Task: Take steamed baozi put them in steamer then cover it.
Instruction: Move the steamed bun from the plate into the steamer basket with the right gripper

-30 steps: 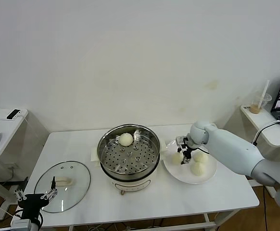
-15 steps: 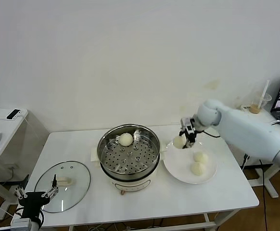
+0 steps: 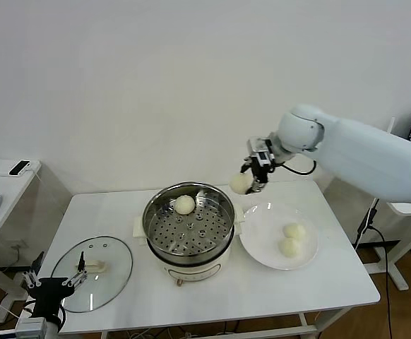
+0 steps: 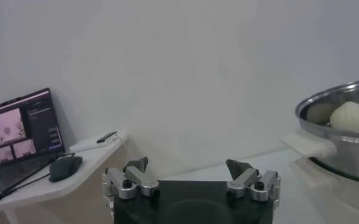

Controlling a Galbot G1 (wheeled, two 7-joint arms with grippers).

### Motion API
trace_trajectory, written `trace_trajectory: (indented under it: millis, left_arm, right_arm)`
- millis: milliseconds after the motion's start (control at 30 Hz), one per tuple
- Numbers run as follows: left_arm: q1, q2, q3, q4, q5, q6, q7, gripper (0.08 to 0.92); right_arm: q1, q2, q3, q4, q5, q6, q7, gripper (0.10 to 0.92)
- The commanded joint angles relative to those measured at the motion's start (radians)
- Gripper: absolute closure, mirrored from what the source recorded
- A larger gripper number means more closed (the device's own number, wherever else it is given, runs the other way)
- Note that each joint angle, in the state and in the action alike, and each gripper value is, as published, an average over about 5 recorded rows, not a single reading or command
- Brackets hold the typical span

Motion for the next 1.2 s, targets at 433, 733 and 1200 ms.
trace_trajectory:
  millis: [433, 733, 1200]
  left_arm:
    - [-0.003, 0.008, -0.039, 0.003, -0.019, 0.002, 0.002, 0.177]
    - [-0.001, 0.004, -0.044, 0.001, -0.02, 0.0, 0.001, 0.177]
    - [0.004, -0.002, -0.044, 0.0, -0.024, -0.003, 0.0, 0.177]
  right_arm:
    - [-0.069, 0.384, -0.085, -0.117, 0.209, -0.179, 0.173, 0.372]
    - [-0.128, 0.44, -0.082, -0.169, 0.221, -0.249, 0.232, 0.372]
    - [-0.161, 0.507, -0.078, -0.228, 0.227, -0.291, 0.266, 0.372]
